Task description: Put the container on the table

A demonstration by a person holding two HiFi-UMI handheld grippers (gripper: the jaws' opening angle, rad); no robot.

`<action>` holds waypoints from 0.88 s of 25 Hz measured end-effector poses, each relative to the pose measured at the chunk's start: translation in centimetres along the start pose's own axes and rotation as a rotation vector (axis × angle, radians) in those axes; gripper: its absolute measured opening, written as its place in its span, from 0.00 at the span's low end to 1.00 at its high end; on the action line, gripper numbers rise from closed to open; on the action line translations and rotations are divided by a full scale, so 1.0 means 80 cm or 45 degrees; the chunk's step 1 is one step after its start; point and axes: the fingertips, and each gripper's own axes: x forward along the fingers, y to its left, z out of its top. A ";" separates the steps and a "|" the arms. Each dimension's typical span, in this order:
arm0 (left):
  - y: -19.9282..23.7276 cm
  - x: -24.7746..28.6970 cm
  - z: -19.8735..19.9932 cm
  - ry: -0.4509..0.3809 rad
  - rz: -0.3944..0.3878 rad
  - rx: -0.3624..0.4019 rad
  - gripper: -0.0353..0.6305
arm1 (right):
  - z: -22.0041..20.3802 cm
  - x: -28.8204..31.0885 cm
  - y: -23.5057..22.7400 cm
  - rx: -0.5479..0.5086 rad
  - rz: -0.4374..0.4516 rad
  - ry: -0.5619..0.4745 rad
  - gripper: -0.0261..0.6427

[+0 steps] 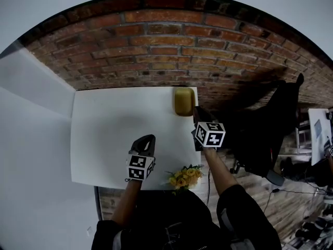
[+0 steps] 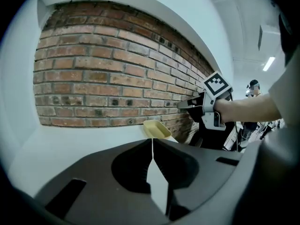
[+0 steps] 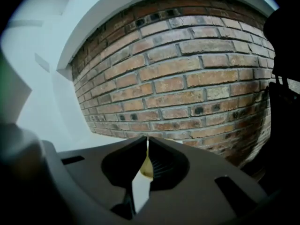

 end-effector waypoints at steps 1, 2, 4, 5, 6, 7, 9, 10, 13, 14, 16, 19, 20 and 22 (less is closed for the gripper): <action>-0.003 -0.004 0.004 -0.013 0.006 0.003 0.08 | 0.002 -0.008 0.002 -0.003 0.000 -0.001 0.08; -0.005 -0.008 0.008 -0.024 0.011 0.005 0.08 | 0.001 -0.014 0.003 -0.010 0.000 0.001 0.08; -0.011 -0.015 0.014 -0.047 0.023 0.008 0.08 | 0.001 -0.027 0.006 -0.028 0.009 -0.001 0.07; -0.013 -0.018 0.016 -0.058 0.030 0.008 0.08 | 0.000 -0.034 0.010 -0.037 0.019 -0.005 0.07; -0.016 -0.023 0.018 -0.066 0.036 0.008 0.08 | 0.000 -0.042 0.014 -0.047 0.031 -0.013 0.07; -0.018 -0.027 0.020 -0.074 0.042 0.007 0.08 | 0.001 -0.051 0.020 -0.059 0.044 -0.027 0.07; -0.020 -0.033 0.027 -0.095 0.052 0.006 0.08 | 0.009 -0.070 0.035 -0.085 0.075 -0.068 0.07; -0.020 -0.036 0.031 -0.108 0.059 0.005 0.08 | 0.015 -0.080 0.043 -0.099 0.092 -0.094 0.07; -0.021 -0.046 0.036 -0.130 0.078 -0.004 0.08 | 0.026 -0.110 0.068 -0.143 0.131 -0.164 0.07; -0.021 -0.049 0.036 -0.134 0.083 -0.005 0.08 | 0.028 -0.119 0.076 -0.147 0.144 -0.182 0.07; -0.020 -0.054 0.039 -0.142 0.092 0.000 0.08 | 0.031 -0.130 0.090 -0.137 0.173 -0.205 0.07; -0.020 -0.061 0.039 -0.148 0.104 0.005 0.08 | 0.029 -0.141 0.103 -0.135 0.200 -0.213 0.07; -0.020 -0.063 0.039 -0.151 0.108 0.003 0.08 | 0.029 -0.142 0.106 -0.146 0.204 -0.212 0.07; -0.019 -0.067 0.039 -0.157 0.114 -0.002 0.08 | 0.027 -0.143 0.110 -0.165 0.209 -0.207 0.07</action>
